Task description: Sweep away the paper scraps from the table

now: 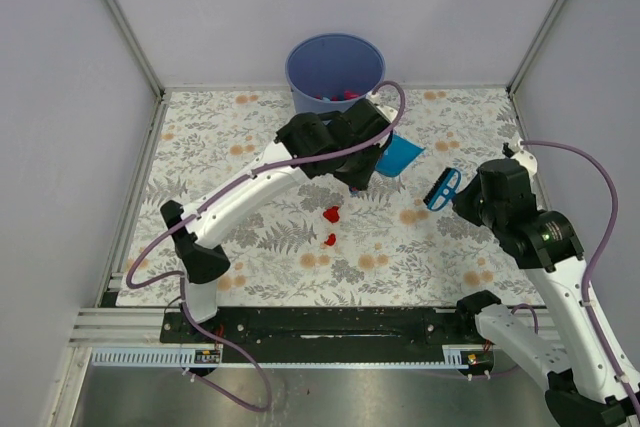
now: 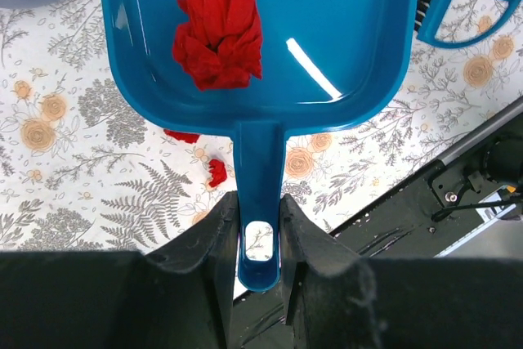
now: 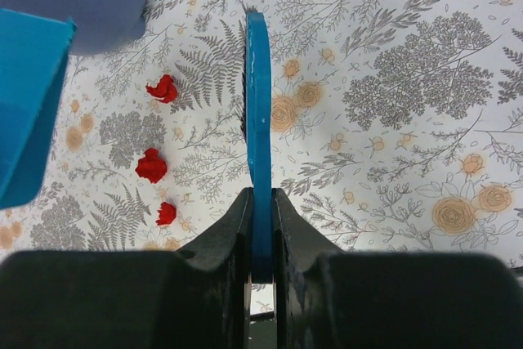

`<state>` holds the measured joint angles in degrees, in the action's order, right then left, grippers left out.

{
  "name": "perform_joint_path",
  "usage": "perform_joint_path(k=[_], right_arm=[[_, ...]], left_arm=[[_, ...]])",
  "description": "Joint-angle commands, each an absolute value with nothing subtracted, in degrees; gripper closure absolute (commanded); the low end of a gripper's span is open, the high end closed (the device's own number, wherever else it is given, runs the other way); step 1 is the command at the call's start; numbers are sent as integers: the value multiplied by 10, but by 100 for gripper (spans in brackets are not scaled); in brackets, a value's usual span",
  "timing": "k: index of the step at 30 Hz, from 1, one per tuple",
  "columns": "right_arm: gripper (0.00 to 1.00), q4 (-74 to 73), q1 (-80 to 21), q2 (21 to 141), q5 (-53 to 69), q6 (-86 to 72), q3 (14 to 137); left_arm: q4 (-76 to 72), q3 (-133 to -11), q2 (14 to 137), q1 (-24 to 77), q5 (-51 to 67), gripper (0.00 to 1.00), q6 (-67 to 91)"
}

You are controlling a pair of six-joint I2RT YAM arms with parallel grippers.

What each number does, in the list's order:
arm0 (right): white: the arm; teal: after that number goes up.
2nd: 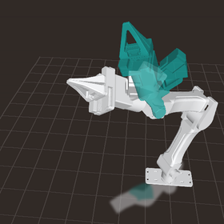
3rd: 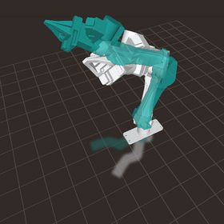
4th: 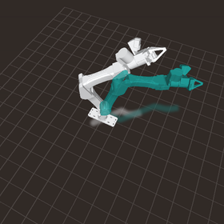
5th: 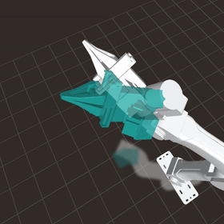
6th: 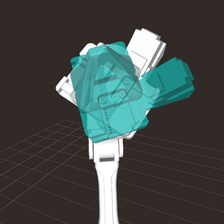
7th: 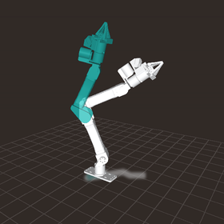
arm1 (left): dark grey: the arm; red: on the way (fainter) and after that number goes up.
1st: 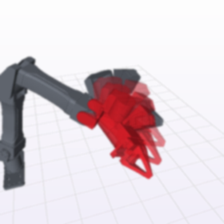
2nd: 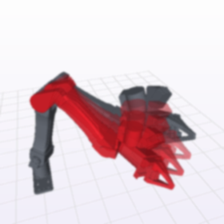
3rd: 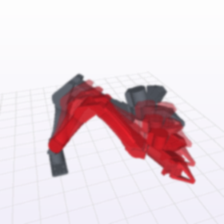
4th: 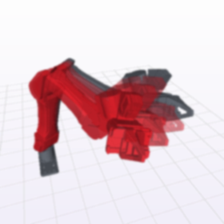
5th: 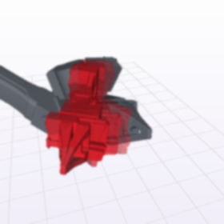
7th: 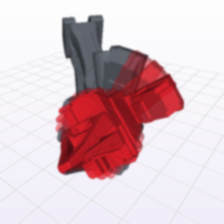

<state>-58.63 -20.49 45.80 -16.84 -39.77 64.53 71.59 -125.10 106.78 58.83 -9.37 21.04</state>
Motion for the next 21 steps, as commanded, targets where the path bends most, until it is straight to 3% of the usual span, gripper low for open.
perform_joint_path(k=[1,21], right_arm=[[100,-579,-202,439,-152,-429,633],[100,-620,-203,388,-110,-477,612]], left_arm=[[753,-1314,1077,563,-84,100,218],[738,-1406,1085,428,41,100,221]])
